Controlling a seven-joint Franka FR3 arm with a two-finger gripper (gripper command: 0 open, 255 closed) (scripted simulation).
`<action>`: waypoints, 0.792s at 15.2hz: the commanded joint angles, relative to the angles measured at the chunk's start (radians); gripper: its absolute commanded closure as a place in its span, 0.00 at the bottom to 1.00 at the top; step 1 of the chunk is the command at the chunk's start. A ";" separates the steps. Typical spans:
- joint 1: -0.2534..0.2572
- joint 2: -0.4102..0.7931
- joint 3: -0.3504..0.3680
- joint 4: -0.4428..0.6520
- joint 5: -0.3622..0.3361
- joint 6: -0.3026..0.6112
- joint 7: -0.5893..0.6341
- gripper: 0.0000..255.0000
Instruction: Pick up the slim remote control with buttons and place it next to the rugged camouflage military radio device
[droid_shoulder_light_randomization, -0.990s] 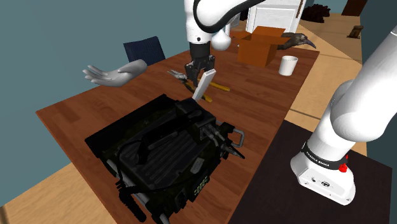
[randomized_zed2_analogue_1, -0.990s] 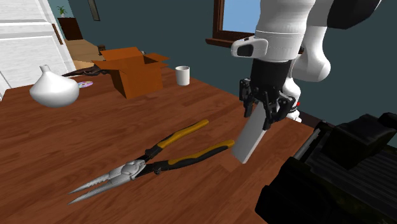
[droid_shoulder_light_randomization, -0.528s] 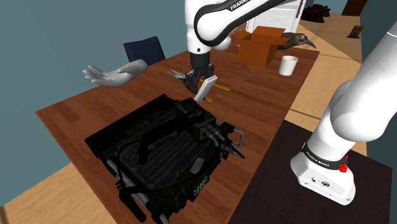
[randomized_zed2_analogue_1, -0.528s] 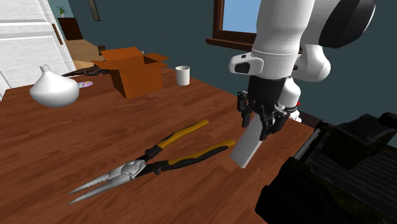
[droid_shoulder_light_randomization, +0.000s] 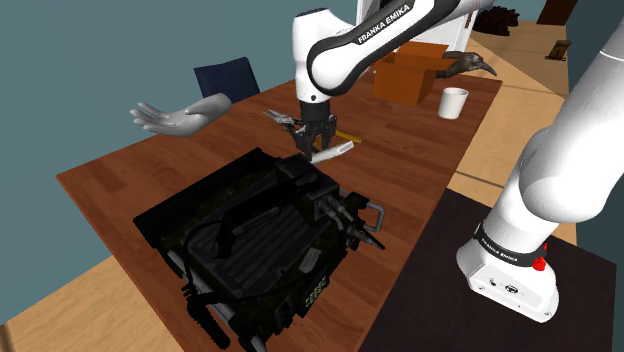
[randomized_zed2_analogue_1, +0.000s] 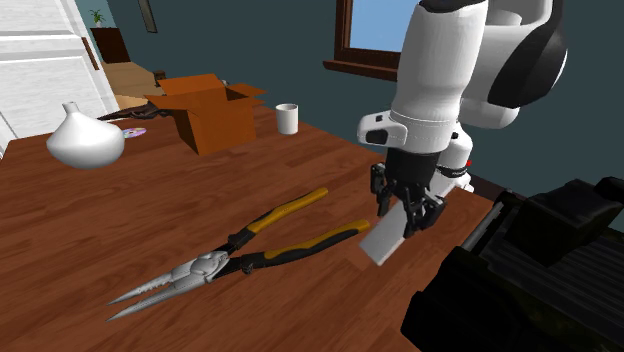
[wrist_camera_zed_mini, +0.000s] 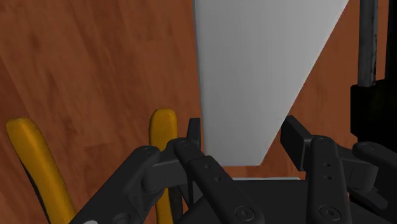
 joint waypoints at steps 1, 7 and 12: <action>0.001 0.019 0.001 -0.012 -0.003 0.029 0.003 1.00; 0.001 0.061 0.002 -0.043 -0.013 0.101 0.011 1.00; 0.000 0.061 0.002 -0.043 -0.013 0.101 0.011 1.00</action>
